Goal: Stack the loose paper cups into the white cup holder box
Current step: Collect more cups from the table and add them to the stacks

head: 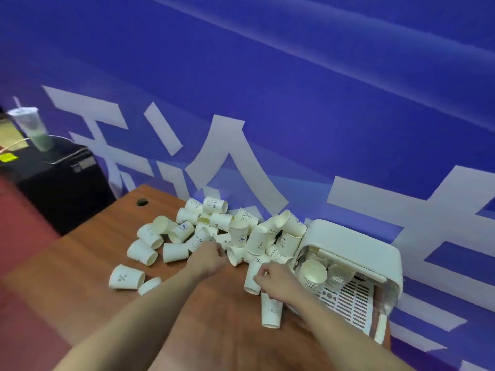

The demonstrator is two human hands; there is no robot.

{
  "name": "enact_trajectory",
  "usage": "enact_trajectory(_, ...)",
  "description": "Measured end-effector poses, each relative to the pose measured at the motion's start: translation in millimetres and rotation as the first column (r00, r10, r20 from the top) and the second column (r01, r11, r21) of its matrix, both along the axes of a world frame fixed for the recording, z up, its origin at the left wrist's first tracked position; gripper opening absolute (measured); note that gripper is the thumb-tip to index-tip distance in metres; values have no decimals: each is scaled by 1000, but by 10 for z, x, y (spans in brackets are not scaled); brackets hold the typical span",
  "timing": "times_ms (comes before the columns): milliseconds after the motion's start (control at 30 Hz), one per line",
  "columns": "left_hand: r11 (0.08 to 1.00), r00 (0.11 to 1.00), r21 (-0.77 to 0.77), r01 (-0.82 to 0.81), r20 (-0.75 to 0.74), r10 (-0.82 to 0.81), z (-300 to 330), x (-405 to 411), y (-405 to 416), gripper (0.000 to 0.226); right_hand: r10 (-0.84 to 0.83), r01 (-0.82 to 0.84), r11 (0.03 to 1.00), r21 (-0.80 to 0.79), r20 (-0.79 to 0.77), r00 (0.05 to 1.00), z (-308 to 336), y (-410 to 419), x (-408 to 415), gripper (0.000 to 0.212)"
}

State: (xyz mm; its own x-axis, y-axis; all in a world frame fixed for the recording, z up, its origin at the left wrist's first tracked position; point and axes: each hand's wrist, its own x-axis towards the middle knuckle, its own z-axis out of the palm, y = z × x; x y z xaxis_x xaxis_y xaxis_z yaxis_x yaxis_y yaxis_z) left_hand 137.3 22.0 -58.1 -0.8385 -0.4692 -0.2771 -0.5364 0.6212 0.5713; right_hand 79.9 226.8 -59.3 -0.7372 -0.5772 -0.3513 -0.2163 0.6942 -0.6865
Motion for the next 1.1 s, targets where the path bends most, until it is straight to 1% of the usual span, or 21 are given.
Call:
enact_trajectory(67, 992, 999, -120, -27, 37, 31, 15, 226, -389, 13, 61, -60, 998, 13, -47, 997, -1, -299, 84, 18)
enact_trajectory(133, 978, 994, -191, -79, 55, 91, -18, 442, -788, 9, 116, -114, 993, 33, -83, 990, -35, -619, 160, 16)
enact_trajectory(200, 970, 987, -210, -125, 69, 143, -77, 646, -1117, 10, 164, -160, 986, 50, -98, 982, -88, -916, 224, 13)
enact_trajectory(300, 961, 971, -191, -201, 91, 221, -195, 951, -1545, 13, 242, -230, 968, 104, -121, 963, -158, -1378, 340, 11)
enact_trajectory(367, 955, 965, -199, -218, 100, 241, -276, 1109, -1792, 12, 284, -268, 955, 128, -129, 950, -190, -1661, 411, 10)
enact_trajectory(600, 943, 940, -104, -315, 101, 326, -630, 1541, -2587, 14, 430, -368, 892, 263, -238, 871, -391, -2646, 611, 14)
enact_trajectory(733, 935, 928, -59, -349, 119, 354, -898, 1682, -2853, 16, 525, -412, 827, 383, -263, 810, -637, -3003, 689, 17)
enact_trajectory(800, 937, 927, -16, -349, 138, 348, -1054, 1725, -2972, 23, 571, -433, 784, 445, -243, 784, -786, -3124, 716, 19)
enact_trajectory(900, 940, 928, 41, -338, 183, 326, -1238, 1749, -3099, 34, 629, -465, 709, 529, -177, 757, -976, -3227, 750, 29)
enact_trajectory(933, 939, 928, 63, -338, 188, 321, -1299, 1743, -3136, 33, 641, -471, 686, 554, -155, 752, -1035, -3255, 759, 33)
enact_trajectory(1000, 940, 930, 94, -329, 203, 306, -1423, 1710, -3191, 23, 651, -475, 649, 594, -112, 750, -1138, -3292, 760, 39)
enact_trajectory(1100, 951, 947, 141, -276, 208, 244, -1560, 1648, -3225, 13, 655, -475, 610, 634, -66, 753, -1228, -3315, 753, 36)
